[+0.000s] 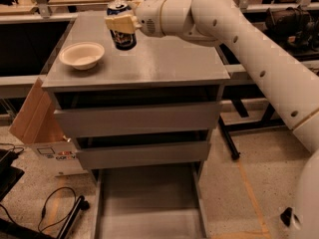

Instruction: Place pepsi can into bottom drawer

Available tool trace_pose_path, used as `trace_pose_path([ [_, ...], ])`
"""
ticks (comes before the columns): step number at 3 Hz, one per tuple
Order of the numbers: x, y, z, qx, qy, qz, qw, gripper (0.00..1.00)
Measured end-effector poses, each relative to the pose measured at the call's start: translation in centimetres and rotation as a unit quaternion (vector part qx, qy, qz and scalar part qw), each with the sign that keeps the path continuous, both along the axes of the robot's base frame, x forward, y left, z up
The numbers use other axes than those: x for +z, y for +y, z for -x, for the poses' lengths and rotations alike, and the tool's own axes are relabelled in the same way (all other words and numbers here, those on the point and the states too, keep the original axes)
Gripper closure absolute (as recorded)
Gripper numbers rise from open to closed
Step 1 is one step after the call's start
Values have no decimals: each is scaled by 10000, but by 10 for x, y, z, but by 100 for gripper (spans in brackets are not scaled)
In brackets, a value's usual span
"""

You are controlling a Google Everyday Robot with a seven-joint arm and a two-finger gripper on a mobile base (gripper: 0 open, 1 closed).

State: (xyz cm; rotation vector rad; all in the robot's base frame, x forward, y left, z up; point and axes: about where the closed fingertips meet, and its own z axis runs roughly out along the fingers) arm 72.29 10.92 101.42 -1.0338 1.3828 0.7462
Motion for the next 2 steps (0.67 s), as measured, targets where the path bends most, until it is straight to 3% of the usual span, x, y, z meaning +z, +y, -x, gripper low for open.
trace_pose_path([
  [1, -9, -13, 42, 418, -48, 132, 9990, 100],
  [2, -12, -37, 83, 623, -62, 210, 9978, 100],
])
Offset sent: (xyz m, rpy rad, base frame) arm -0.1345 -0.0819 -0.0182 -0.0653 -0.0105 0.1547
